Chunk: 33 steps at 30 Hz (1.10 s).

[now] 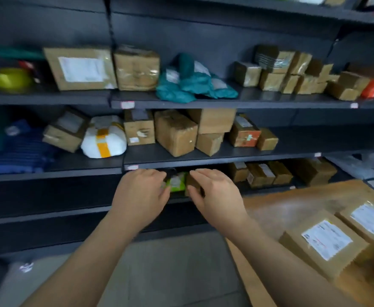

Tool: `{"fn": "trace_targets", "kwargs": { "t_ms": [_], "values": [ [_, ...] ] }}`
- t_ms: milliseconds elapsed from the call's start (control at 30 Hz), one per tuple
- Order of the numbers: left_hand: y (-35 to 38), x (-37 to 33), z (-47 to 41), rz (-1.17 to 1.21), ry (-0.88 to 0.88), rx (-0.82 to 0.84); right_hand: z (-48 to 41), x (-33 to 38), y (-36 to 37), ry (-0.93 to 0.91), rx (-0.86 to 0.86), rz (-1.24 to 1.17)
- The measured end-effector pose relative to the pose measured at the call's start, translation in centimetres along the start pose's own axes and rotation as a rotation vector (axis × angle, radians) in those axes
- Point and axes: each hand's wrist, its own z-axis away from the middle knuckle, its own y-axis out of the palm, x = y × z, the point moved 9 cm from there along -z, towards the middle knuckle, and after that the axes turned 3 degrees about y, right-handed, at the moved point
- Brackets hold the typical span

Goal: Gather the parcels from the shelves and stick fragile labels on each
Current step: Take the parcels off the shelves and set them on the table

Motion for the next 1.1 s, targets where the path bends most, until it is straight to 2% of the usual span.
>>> {"fn": "trace_targets", "kwargs": {
  "t_ms": [300, 500, 767, 1100],
  "values": [
    [-12.0, 19.7, 12.0, -0.179, -0.420, -0.107, -7.8, 23.5, 4.7, -0.331, -0.010, -0.231],
    [-21.1, 30.2, 22.2, -0.349, -0.655, -0.152, -10.1, 40.5, 7.2, -0.529, 0.053, -0.425],
    [-31.5, 39.1, 34.9, -0.559, -0.954, -0.224, -11.1, 60.1, 9.3, -0.772, 0.136, -0.665],
    [-40.1, 48.9, 45.8, -0.696, -1.267, -0.304, -12.9, 79.6, 12.4, -1.028, 0.225, -0.803]
  ]
}}
